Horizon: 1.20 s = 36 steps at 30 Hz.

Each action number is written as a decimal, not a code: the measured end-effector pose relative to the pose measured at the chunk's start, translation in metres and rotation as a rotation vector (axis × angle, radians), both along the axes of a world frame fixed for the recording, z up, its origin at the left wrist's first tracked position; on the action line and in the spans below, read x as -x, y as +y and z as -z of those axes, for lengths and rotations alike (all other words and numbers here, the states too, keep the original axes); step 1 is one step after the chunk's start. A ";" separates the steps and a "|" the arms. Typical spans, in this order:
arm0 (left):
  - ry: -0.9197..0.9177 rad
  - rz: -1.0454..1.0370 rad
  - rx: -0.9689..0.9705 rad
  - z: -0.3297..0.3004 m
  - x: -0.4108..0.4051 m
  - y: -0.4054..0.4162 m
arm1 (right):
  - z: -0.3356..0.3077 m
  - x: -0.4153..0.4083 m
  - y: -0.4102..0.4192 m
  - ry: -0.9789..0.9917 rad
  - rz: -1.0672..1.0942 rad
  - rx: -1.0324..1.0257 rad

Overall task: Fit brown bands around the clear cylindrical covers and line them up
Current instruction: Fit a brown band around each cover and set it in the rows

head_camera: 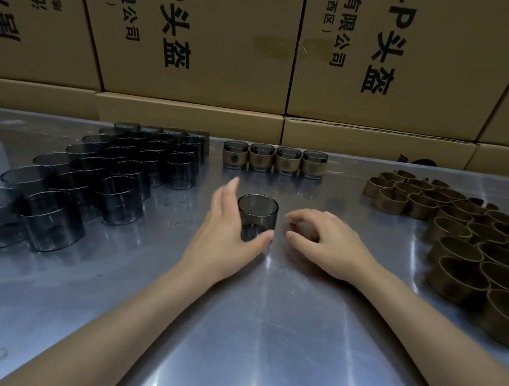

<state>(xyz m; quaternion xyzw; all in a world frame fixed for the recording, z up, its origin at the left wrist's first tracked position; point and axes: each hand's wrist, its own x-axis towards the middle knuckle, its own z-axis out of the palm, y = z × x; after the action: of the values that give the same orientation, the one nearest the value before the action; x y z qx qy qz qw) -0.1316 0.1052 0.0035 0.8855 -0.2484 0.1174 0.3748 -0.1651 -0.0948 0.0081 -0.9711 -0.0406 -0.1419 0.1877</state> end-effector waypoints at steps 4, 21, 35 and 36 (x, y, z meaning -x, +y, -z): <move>0.241 0.125 0.090 -0.001 -0.013 -0.004 | 0.002 -0.001 0.014 0.034 -0.091 -0.056; 0.277 0.143 0.628 -0.005 -0.008 -0.026 | 0.001 -0.002 0.053 -0.098 -0.077 -0.576; 0.622 0.088 0.927 -0.019 -0.007 -0.019 | 0.000 -0.003 0.049 -0.135 -0.168 -0.596; 0.659 0.123 0.932 -0.020 -0.008 -0.017 | -0.001 -0.003 0.048 -0.137 -0.176 -0.635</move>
<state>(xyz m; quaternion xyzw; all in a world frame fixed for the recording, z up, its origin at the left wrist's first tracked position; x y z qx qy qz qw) -0.1240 0.0885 0.0232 0.6003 -0.0916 -0.0898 0.7894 -0.1617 -0.0471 0.0086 -0.8450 -0.0907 -0.1957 0.4893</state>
